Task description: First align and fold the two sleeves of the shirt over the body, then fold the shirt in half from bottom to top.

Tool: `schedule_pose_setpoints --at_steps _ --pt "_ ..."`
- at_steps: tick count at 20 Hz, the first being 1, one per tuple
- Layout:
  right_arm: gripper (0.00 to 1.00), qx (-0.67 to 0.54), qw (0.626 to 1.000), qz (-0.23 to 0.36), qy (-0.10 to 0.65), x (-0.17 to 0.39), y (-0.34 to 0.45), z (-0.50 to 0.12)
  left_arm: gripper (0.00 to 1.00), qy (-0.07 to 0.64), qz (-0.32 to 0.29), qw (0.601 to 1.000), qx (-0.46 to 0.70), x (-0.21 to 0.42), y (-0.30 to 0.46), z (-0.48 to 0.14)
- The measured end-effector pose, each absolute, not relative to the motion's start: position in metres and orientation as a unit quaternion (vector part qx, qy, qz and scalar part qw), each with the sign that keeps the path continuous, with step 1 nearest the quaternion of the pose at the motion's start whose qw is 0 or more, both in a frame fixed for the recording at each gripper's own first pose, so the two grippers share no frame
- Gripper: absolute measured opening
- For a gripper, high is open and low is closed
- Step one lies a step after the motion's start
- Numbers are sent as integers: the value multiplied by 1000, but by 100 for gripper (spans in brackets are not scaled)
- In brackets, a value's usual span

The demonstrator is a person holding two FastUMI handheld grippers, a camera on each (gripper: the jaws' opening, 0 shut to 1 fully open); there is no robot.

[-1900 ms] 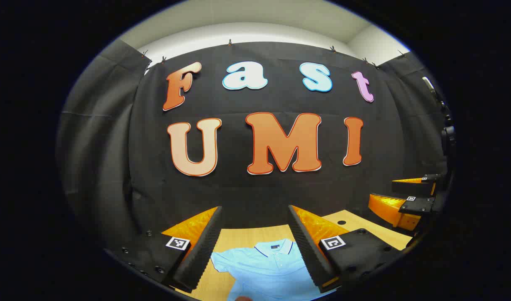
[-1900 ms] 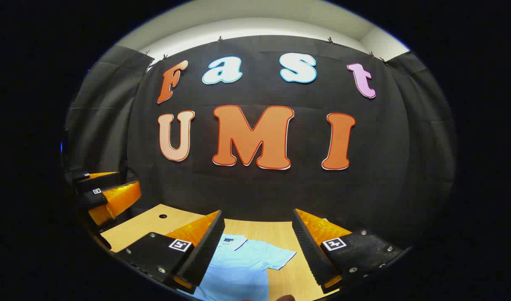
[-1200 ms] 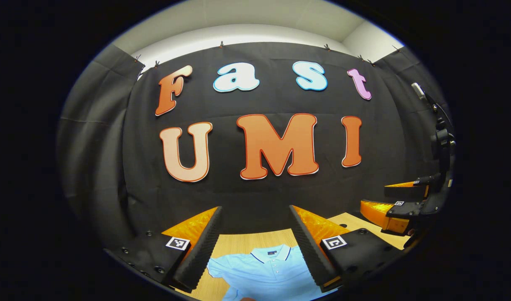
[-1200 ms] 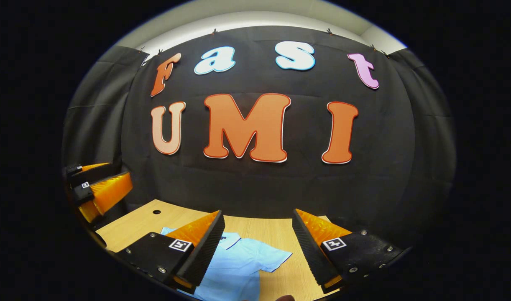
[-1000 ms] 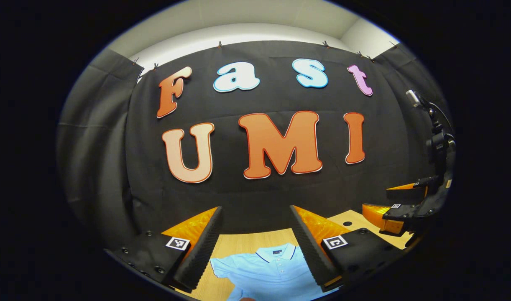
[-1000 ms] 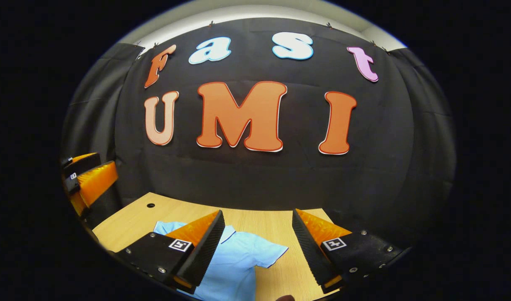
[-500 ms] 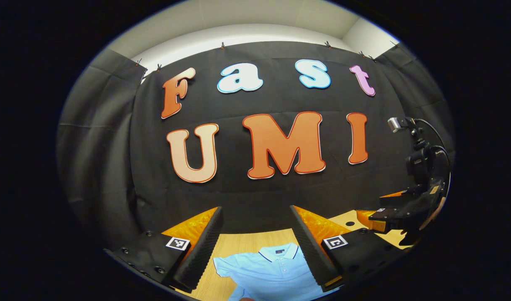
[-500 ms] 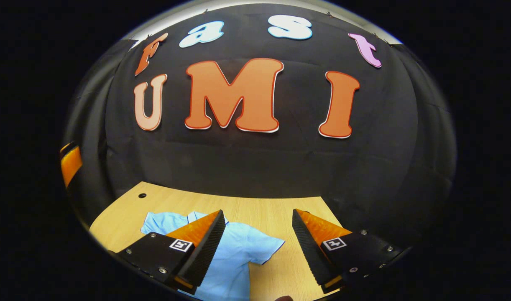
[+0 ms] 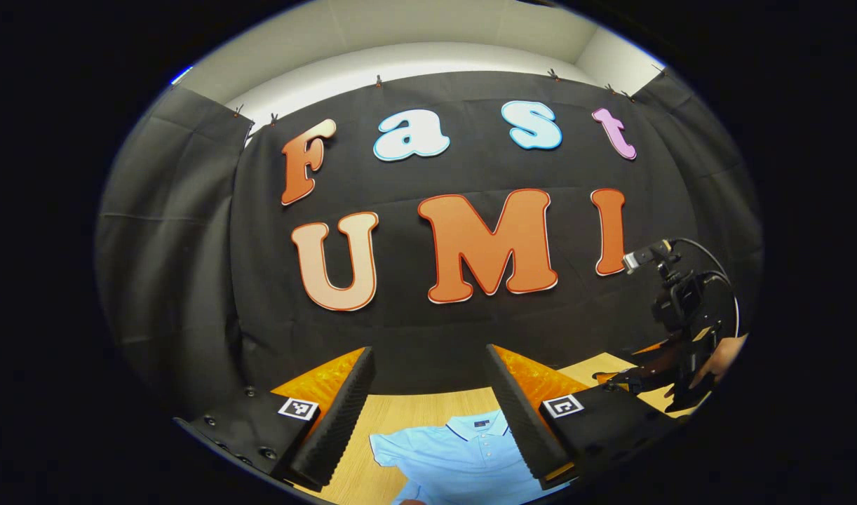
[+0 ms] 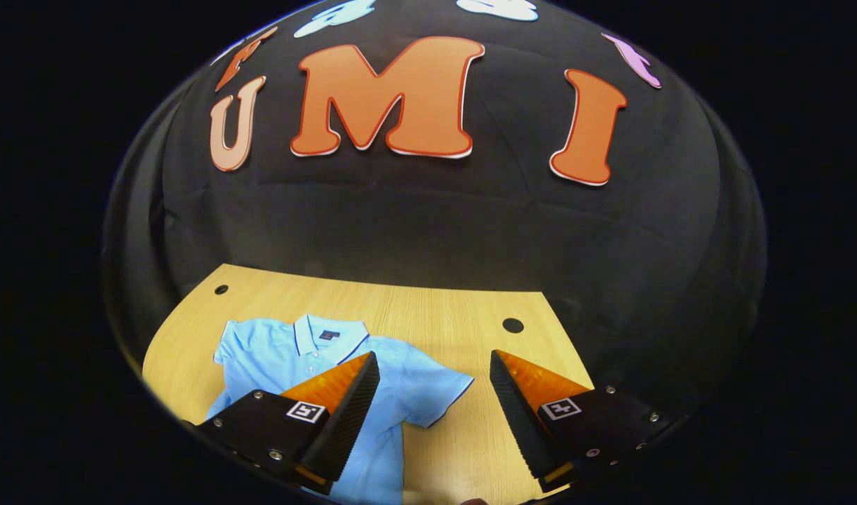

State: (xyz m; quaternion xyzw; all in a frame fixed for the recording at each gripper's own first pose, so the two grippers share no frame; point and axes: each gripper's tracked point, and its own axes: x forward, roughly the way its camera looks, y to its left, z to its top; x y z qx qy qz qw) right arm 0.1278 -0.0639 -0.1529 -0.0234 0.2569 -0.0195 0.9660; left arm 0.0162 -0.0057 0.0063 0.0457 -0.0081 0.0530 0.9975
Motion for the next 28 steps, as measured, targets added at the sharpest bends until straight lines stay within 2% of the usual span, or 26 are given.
schedule_pose_setpoints --at_steps 8,16,20,23,24,25,26,28 --pt "91 -15 929 -12 370 145 -72 -226 100 30 84 995 48 23 0 -16" --pt "81 28 872 -35 487 155 -95 -291 100 57 109 991 51 27 7 -28" --pt "81 35 843 -34 536 157 -97 -320 100 68 116 989 56 28 7 -35" --pt "72 72 808 -19 585 151 -88 -341 99 74 118 989 59 31 5 -38" --pt "68 75 802 -21 592 152 -87 -349 100 75 119 988 61 32 4 -37" --pt "70 73 802 -27 593 156 -89 -354 100 77 120 988 63 30 3 -39" --pt "61 74 800 -29 594 158 -90 -358 100 79 122 987 66 30 3 -39" --pt "59 85 792 -31 604 161 -88 -365 100 83 125 986 71 29 4 -40"
